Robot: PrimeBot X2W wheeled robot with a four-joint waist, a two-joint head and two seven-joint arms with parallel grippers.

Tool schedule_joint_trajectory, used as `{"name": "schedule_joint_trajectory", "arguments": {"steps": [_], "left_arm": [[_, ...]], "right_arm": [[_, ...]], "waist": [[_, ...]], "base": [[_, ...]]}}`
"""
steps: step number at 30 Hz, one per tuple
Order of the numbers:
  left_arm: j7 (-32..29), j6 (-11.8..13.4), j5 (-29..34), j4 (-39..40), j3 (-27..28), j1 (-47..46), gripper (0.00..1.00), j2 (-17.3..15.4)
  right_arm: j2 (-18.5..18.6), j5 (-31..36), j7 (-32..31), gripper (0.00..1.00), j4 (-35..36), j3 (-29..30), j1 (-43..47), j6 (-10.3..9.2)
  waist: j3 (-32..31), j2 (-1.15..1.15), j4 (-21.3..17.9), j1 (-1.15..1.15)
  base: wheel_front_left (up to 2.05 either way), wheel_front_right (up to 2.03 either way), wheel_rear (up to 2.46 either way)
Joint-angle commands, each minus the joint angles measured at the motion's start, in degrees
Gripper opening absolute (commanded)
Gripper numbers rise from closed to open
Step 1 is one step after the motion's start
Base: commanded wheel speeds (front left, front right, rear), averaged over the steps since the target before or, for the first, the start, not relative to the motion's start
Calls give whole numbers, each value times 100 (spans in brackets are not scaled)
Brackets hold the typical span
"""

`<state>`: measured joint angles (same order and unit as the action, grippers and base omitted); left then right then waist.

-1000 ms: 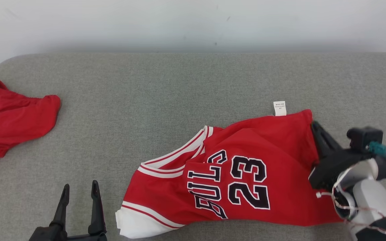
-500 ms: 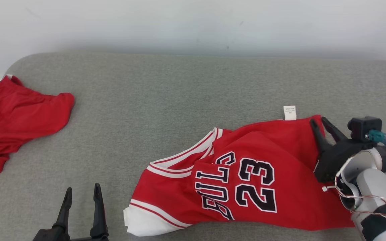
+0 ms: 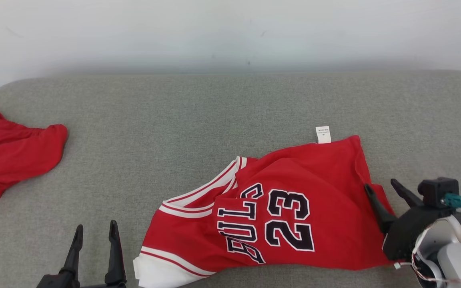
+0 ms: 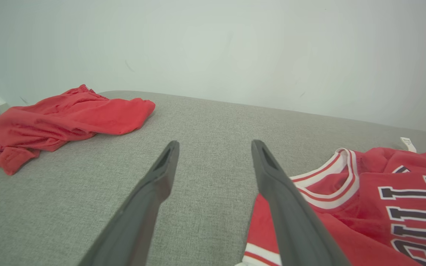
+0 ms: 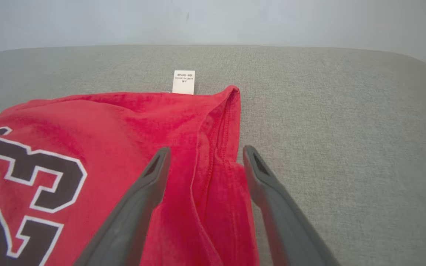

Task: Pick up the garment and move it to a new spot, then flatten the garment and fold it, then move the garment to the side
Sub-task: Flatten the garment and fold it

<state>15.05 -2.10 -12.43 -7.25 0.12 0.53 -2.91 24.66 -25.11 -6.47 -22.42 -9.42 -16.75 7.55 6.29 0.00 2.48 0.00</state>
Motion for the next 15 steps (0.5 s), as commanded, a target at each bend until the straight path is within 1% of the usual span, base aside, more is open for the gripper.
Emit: {"name": "schedule_joint_trajectory", "arguments": {"steps": [1, 8, 13, 15], "left_arm": [[19, -17, 54, -10, 35, -11, 100, 4], [19, -81, 124, 48, 105, 10, 100, 3], [19, -92, 138, 31, 99, -80, 100, 3], [19, -96, 139, 29, 96, -73, 100, 3]], "right_arm": [[3, 42, -110, 100, 266, 100, 253, -13], [-150, 236, -663, 100, 1073, 410, 786, -13], [-258, 419, -1012, 100, 1146, 525, 893, -13], [-276, 437, -1044, 100, 1123, 559, 887, -13]], "waist": [[-9, 0, -34, 0], [44, 0, -26, 0], [109, 0, 97, 0], [127, 0, 126, 0]], "base": [[0, 0, 0], [0, 0, 0], [0, 0, 0], [0, 0, 0]]}}
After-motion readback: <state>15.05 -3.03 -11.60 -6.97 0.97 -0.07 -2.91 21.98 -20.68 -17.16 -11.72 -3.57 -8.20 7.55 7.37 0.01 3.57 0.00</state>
